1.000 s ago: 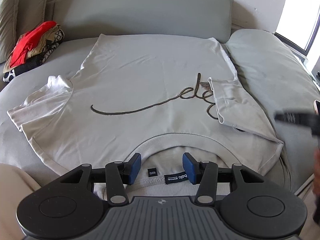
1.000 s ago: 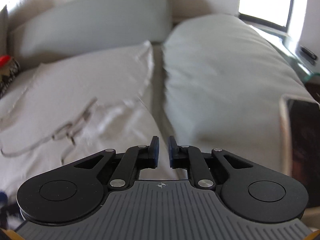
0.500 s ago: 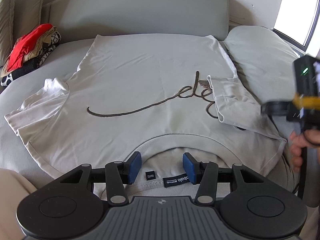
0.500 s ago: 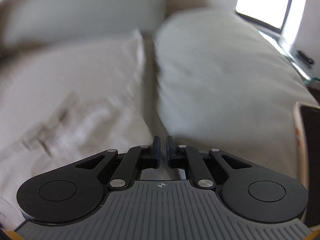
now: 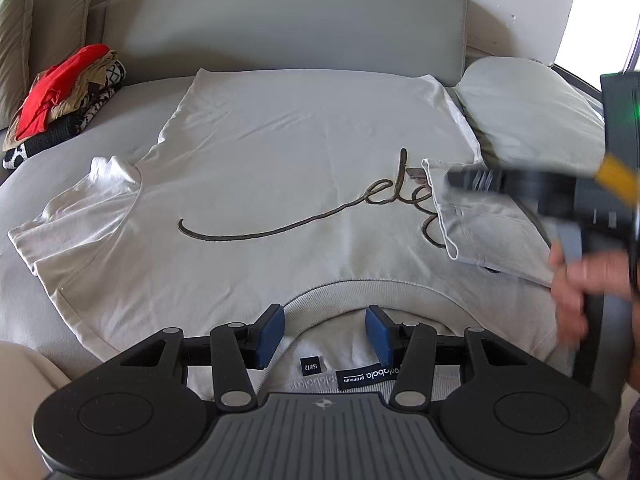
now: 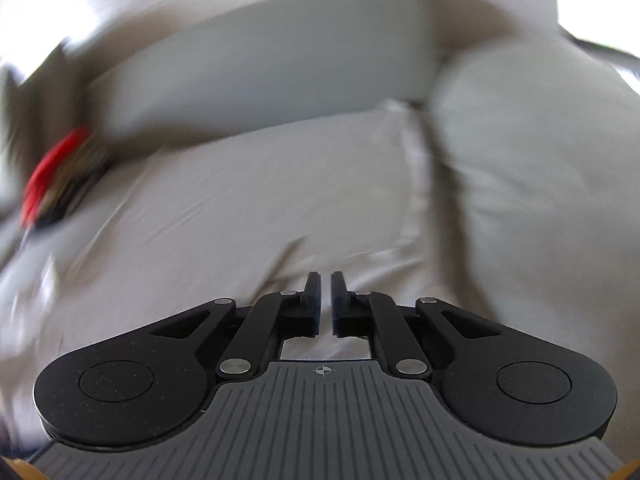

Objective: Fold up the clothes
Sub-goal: 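Pinch and press the folded sleeve flat with the right gripper, then grasp the other sleeve with the left gripper and fold it onto the body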

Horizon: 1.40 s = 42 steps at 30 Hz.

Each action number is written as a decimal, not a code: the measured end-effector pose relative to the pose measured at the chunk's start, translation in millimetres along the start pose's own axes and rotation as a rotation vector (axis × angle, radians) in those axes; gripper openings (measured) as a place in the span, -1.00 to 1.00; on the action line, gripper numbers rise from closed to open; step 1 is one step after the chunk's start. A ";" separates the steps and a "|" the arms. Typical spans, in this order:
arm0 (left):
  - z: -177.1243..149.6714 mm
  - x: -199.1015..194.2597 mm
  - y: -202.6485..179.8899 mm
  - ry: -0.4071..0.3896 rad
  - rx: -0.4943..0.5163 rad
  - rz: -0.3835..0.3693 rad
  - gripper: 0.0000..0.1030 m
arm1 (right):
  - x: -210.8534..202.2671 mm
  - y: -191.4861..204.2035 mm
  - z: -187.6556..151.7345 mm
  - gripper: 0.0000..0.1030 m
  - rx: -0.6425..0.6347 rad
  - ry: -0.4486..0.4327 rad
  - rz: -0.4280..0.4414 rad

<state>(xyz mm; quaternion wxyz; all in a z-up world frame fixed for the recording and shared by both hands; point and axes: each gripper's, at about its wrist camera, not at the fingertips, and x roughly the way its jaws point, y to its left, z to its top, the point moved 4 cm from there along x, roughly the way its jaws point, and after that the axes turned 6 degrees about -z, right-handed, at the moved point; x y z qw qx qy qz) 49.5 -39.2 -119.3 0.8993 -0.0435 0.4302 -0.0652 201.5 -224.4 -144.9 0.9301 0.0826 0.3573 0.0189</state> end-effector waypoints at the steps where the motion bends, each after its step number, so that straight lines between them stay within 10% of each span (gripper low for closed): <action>1: 0.3 0.0 0.0 0.000 0.000 0.000 -0.07 | 11.3 -4.2 1.9 -0.75 0.021 0.028 0.004; 9: 1.6 -0.8 -1.1 -0.003 0.006 0.006 -0.07 | 58.4 -9.0 25.5 -0.80 0.124 0.119 0.033; 26: -10.9 -11.4 -2.4 0.058 0.044 0.041 -0.05 | -80.5 -56.5 -68.5 -0.58 -0.100 0.257 -0.284; 36: -7.1 -40.8 31.8 -0.063 0.025 0.158 -0.05 | -132.4 21.6 -71.2 -0.53 -0.124 0.179 -0.008; 42: -19.2 -18.4 54.4 0.023 0.014 0.216 -0.09 | -114.4 54.5 -88.1 -0.53 -0.235 0.207 -0.050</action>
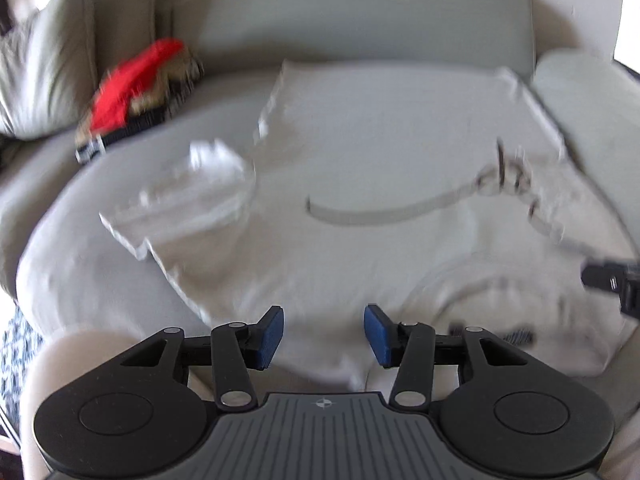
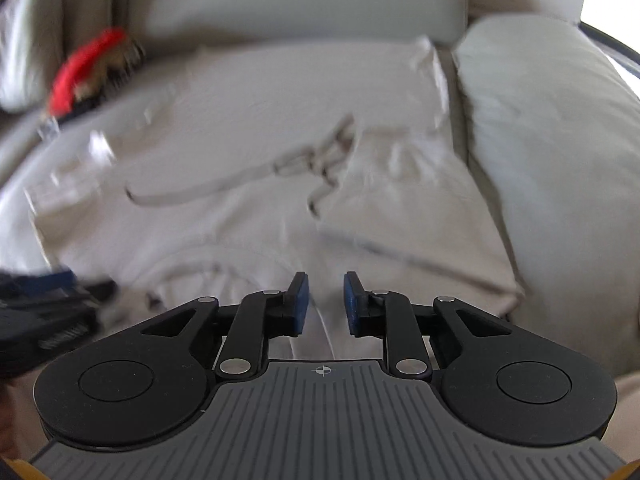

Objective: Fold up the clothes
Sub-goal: 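Grasp the other sleeve with the left gripper and fold it onto the body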

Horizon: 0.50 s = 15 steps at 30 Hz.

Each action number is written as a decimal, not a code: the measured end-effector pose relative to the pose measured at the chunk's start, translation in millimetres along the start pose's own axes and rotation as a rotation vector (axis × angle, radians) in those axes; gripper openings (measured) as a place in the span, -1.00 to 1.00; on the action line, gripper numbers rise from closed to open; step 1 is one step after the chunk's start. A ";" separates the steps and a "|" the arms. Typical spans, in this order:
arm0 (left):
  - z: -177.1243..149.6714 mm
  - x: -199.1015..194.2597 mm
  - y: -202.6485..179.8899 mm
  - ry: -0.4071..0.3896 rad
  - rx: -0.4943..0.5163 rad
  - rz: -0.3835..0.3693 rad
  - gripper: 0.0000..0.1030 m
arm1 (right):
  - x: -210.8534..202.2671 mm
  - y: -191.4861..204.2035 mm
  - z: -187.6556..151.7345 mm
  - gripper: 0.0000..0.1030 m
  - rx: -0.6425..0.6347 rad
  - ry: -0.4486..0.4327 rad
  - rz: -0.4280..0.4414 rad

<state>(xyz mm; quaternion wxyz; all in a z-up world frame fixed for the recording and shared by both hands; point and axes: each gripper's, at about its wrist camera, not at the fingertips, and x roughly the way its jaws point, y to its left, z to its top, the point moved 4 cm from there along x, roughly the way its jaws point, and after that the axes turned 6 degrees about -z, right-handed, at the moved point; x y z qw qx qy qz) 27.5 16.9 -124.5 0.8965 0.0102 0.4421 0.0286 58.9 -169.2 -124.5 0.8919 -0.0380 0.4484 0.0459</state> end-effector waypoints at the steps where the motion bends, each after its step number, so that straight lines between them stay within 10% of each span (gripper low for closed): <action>1: -1.9 -1.8 0.0 0.014 0.005 -0.002 -0.10 | 2.8 -1.0 -4.8 -0.53 -0.002 0.017 -0.013; 8: -6.6 -23.2 20.8 0.106 -0.116 -0.185 -0.12 | -31.0 -0.2 -4.6 -0.41 0.053 0.092 0.031; 10: -1.9 -32.6 37.4 0.067 -0.180 -0.206 -0.11 | -37.7 8.7 5.2 -0.03 0.064 0.050 0.083; 15: 18.9 -37.5 127.0 -0.044 -0.529 -0.258 -0.12 | -36.5 45.5 25.5 -0.03 0.062 0.016 0.206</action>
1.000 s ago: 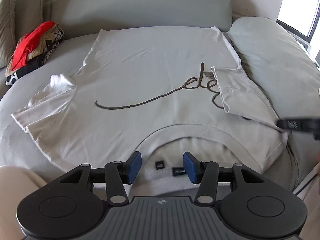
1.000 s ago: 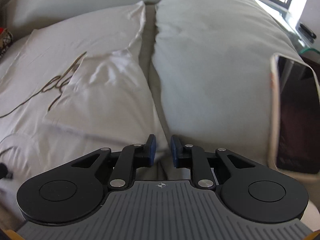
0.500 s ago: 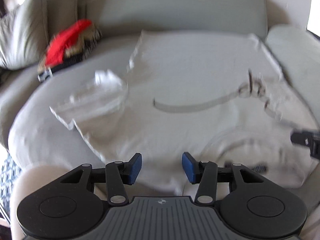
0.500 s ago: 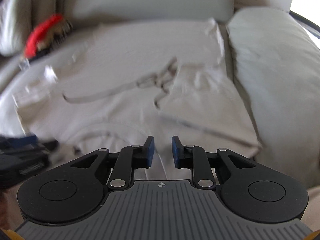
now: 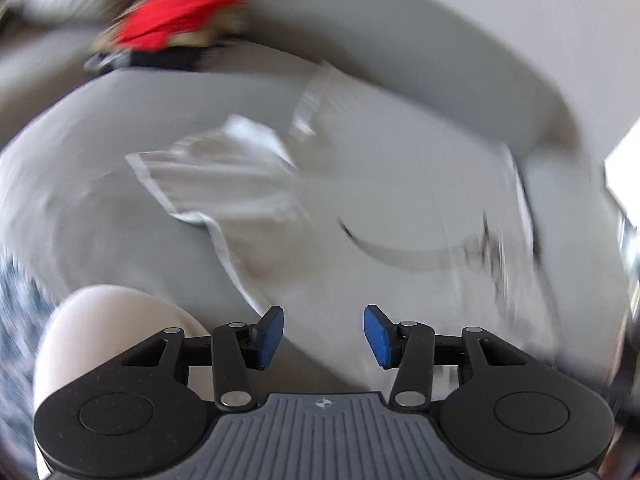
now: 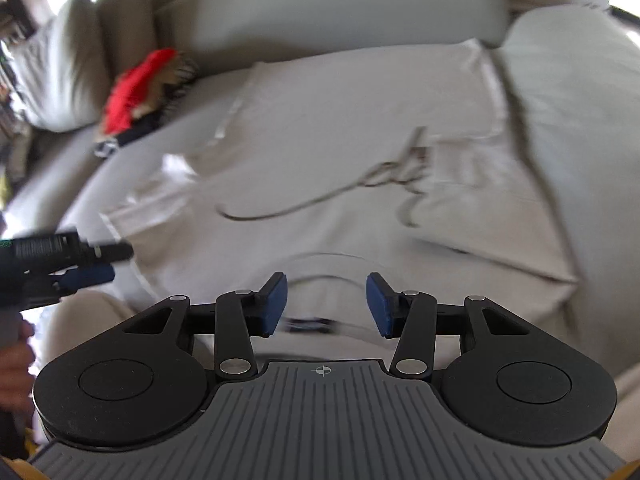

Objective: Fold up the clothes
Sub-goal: 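Grasp the other sleeve with the left gripper and fold it onto the body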

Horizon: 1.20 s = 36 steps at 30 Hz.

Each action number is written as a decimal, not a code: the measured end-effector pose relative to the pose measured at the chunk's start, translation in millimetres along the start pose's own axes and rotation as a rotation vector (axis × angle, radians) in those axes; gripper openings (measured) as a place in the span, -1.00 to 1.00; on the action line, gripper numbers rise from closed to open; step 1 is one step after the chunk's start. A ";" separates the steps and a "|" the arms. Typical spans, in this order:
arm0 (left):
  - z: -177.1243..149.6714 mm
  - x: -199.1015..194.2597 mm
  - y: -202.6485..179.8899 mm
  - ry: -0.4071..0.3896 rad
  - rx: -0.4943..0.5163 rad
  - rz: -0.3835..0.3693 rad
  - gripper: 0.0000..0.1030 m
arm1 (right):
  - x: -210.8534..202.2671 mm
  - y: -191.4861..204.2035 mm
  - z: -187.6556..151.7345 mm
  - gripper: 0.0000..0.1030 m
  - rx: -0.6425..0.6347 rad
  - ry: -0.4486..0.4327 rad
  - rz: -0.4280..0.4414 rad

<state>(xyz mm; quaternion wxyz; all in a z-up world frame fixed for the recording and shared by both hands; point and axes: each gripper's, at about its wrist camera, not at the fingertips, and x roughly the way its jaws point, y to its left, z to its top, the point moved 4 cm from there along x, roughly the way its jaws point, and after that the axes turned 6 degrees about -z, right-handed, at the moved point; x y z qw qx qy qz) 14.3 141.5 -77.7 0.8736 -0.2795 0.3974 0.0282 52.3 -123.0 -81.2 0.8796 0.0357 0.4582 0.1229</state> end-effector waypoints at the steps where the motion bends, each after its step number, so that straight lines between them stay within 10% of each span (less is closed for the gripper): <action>1: 13.6 -3.3 16.6 -0.028 -0.075 -0.008 -0.16 | 3.0 5.9 1.7 -0.03 0.009 0.005 0.021; 5: 59.1 -3.6 84.4 -0.126 -0.253 0.007 -0.25 | 14.1 23.2 5.7 -0.03 0.019 0.023 0.062; 10: 82.9 31.7 142.3 -0.065 -0.402 -0.044 -0.41 | 23.1 28.9 7.2 -0.03 0.040 0.049 0.071; 21: 97.5 80.6 159.5 -0.031 -0.480 -0.176 -0.30 | 33.4 20.8 6.5 -0.03 0.057 0.071 0.026; 25: 104.9 85.0 158.7 -0.028 -0.427 -0.118 -0.92 | 34.6 16.0 6.0 -0.03 0.062 0.072 0.023; 36: 123.8 48.3 84.4 -0.157 -0.056 -0.007 -0.99 | 38.5 -9.2 2.1 -0.03 0.124 0.073 0.028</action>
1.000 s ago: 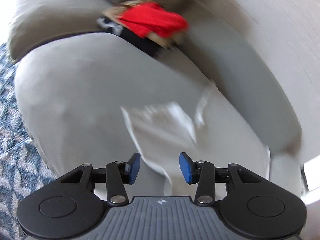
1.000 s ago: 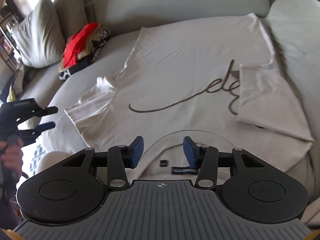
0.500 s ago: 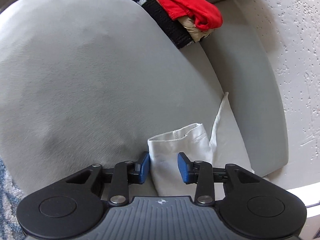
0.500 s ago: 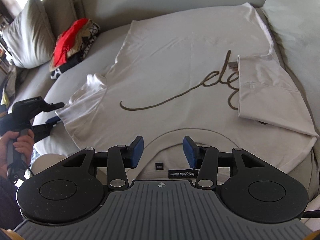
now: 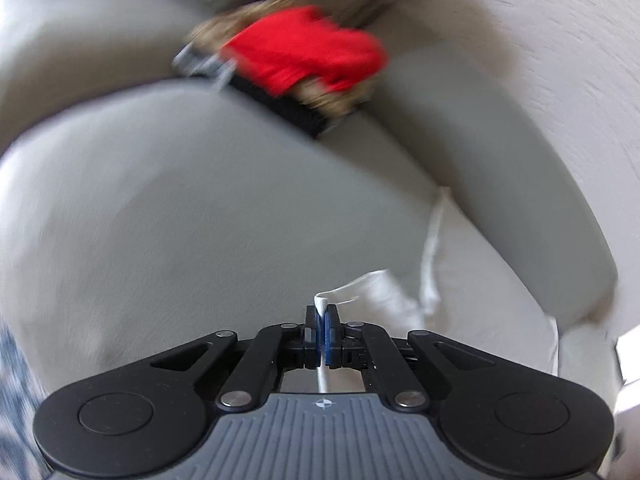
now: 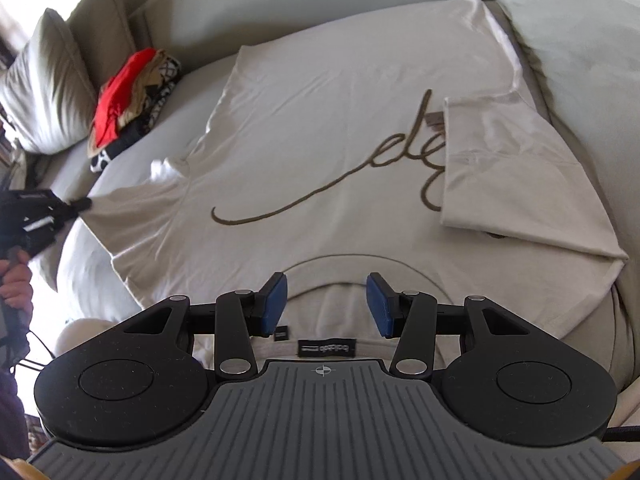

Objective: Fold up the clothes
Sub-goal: 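Grasp the other sleeve with the left gripper and fold it onto the body, then open the left gripper and lift it away from the folded sleeve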

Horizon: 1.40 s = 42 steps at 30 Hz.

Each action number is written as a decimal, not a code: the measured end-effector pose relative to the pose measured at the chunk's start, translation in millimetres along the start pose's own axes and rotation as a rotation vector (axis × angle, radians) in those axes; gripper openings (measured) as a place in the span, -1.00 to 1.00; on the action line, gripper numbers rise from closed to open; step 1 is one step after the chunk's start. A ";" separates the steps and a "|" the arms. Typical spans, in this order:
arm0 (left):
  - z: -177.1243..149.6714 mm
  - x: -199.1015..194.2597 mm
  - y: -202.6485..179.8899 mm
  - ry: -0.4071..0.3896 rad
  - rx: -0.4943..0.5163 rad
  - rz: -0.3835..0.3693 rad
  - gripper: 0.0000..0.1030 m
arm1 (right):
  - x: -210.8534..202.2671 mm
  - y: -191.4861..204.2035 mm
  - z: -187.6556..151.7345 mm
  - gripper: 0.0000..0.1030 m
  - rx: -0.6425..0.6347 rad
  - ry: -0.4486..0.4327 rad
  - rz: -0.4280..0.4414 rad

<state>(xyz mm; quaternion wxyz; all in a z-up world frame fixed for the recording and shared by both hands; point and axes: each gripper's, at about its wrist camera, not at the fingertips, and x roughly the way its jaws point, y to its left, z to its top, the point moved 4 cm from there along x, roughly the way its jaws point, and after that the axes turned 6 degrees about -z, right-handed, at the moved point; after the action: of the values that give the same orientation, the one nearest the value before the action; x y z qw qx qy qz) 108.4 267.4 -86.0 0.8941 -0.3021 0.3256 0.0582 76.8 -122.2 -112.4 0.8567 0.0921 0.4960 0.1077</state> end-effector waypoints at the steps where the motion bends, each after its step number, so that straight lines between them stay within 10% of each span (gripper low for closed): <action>1: 2.2 0.1 -17.4 -0.018 0.074 -0.007 -0.99 | -0.3 -2.3 0.0 -0.03 0.007 -0.002 0.003; 7: -37.2 -14.9 -143.1 -0.074 0.542 -0.088 -0.99 | -4.0 -17.9 0.0 -0.02 0.053 -0.012 0.024; 13: -138.3 23.0 -198.9 0.256 0.829 0.009 -0.67 | -11.4 -37.8 -3.8 -0.02 0.100 0.003 0.063; 18: -121.0 1.3 -155.9 0.260 0.518 0.013 -0.27 | -24.3 -47.9 -11.0 0.00 0.102 -0.007 0.116; 23: -76.6 -29.1 -81.7 0.142 0.125 0.043 -0.25 | -25.5 -54.5 -11.1 0.00 0.146 -0.015 0.146; 27: -68.8 -8.8 -35.7 0.243 -0.107 -0.004 -0.38 | -25.4 -55.4 -11.3 0.00 0.161 -0.015 0.145; 37: -84.3 21.5 -5.7 0.321 -0.356 -0.113 -0.82 | -29.4 -52.4 -15.0 0.00 0.148 -0.023 0.137; 42: -85.6 -1.9 -10.2 0.232 -0.309 -0.019 -1.00 | -29.0 -58.2 -15.0 -0.01 0.161 -0.025 0.125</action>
<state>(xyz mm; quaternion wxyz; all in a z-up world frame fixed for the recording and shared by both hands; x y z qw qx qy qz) 63.1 209.8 -131.5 0.7940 -0.4435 0.4109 0.0638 55.2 -185.3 -111.0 0.8443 0.1927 0.4856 0.1197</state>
